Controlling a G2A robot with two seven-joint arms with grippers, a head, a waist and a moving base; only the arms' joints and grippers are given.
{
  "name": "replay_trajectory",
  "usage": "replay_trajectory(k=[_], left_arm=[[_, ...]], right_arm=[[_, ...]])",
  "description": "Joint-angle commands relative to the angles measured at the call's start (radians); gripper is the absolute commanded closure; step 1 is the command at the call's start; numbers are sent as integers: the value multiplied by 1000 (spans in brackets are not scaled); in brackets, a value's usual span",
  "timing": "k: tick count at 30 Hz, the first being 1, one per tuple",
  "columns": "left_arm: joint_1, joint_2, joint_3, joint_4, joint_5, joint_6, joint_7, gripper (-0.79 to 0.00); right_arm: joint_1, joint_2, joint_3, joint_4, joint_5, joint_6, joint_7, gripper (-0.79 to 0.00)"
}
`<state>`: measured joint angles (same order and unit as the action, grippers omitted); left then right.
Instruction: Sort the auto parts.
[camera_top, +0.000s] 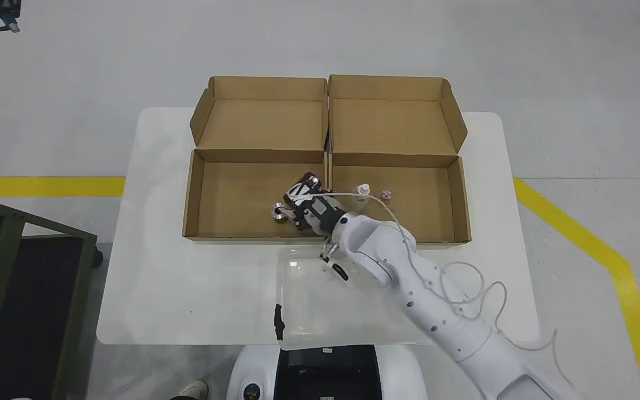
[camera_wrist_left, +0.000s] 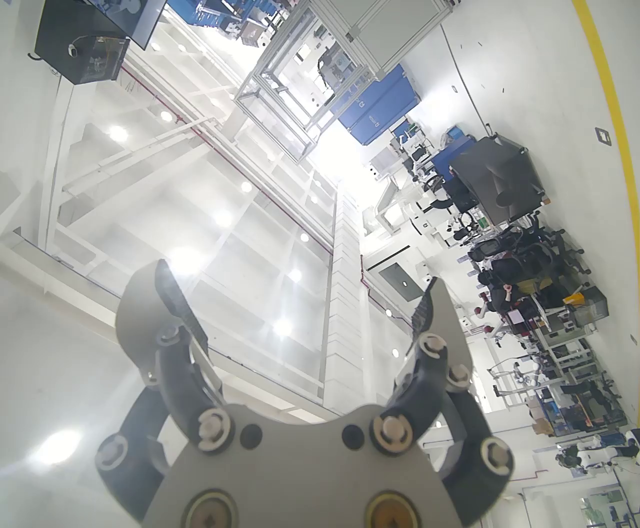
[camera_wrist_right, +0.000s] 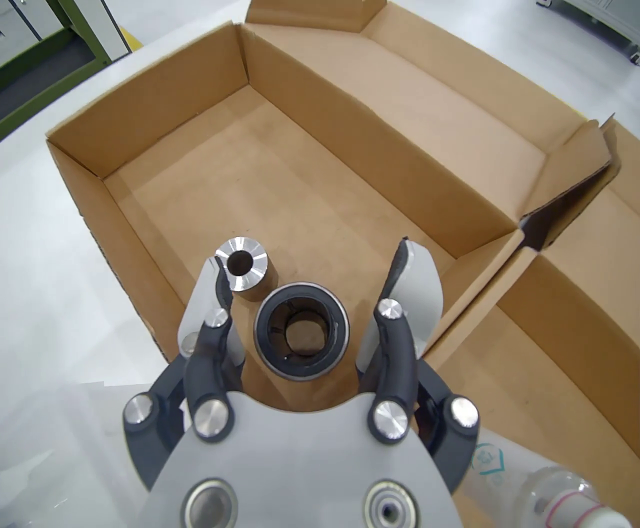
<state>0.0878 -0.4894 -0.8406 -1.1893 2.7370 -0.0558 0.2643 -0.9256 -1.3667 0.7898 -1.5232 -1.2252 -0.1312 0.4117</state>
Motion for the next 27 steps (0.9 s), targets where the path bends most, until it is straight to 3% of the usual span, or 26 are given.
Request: replay_trajectory(k=[1, 6, 10, 15, 27], left_arm=[[0, 0, 0, 0, 0, 0, 0, -785], [0, 0, 0, 0, 0, 0, 0, -785], [0, 0, 0, 0, 0, 0, 0, -785], [0, 0, 0, 0, 0, 0, 0, -785], [0, 0, 0, 0, 0, 0, 0, -785]], right_arm=[[-10, 2, 12, -43, 1, -11, -5, -563], [-50, 12, 52, -172, 3, -49, -10, -674], [-86, 26, 93, -271, -57, -76, 11, -711], [-172, 38, 148, -321, -20, -92, -34, -785], [-357, 85, 375, -430, -83, -166, -184, -785]])
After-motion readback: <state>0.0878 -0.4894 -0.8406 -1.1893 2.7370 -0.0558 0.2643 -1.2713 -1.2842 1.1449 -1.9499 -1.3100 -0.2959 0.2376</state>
